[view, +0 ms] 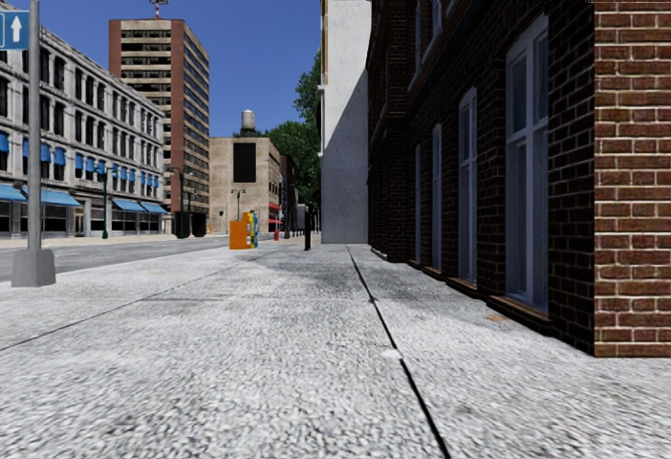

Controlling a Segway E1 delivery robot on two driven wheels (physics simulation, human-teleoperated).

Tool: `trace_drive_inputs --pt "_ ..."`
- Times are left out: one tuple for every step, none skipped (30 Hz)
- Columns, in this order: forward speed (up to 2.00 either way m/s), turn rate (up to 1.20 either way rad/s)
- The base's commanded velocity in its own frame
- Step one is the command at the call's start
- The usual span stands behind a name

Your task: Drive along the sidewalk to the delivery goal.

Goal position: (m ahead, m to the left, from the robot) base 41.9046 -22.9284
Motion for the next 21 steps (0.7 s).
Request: trace_drive_inputs --pt "2.0 0.0" --pt "2.0 0.0" --pt "2.0 0.0" --pt "2.0 0.0" --pt "2.0 0.0" --pt "2.0 0.0" --pt "2.0 0.0" --pt "2.0 0.0" --pt "2.0 0.0" --pt "2.0 0.0" --pt "2.0 0.0" --pt "2.0 0.0" --pt "2.0 0.0" --pt "2.0 0.0" --pt "2.0 0.0" --pt "2.0 0.0" --pt "2.0 0.0" --pt "2.0 0.0" --pt "2.0 0.0" --pt "2.0 0.0" --pt "2.0 0.0"
